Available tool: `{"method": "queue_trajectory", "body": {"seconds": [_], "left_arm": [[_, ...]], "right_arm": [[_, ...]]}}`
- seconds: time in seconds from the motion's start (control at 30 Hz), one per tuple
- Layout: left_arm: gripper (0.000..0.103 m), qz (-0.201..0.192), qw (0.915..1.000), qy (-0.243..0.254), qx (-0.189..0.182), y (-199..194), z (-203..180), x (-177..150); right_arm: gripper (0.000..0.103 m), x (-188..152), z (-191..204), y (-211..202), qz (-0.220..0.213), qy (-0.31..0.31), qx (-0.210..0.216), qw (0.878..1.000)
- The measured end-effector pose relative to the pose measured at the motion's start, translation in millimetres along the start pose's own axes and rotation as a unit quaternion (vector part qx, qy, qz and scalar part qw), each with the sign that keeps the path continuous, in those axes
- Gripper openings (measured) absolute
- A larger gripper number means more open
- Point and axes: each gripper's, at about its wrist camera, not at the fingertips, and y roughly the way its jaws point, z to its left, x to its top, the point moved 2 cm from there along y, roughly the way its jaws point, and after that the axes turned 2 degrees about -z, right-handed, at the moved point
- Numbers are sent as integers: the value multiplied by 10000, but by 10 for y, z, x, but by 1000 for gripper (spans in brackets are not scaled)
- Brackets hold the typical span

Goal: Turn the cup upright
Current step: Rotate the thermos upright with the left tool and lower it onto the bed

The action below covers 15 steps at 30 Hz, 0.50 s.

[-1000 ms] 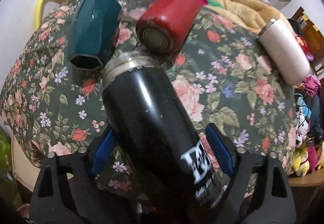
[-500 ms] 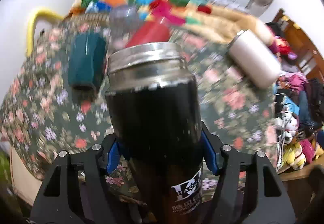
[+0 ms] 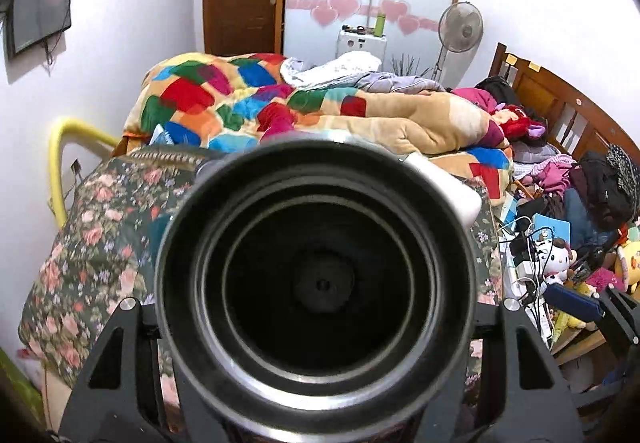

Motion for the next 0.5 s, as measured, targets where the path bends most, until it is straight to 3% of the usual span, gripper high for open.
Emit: {"method": "queue_trajectory", "body": {"seconds": [0.17, 0.5], "left_arm": [[63, 129, 9996, 240, 42, 181, -45, 24], [64, 477, 9981, 378, 76, 430, -107, -270]], "right_arm": [[74, 11, -53, 6, -6, 49, -65, 10000], [74, -9, -94, 31, 66, 57, -149, 9999]]}}
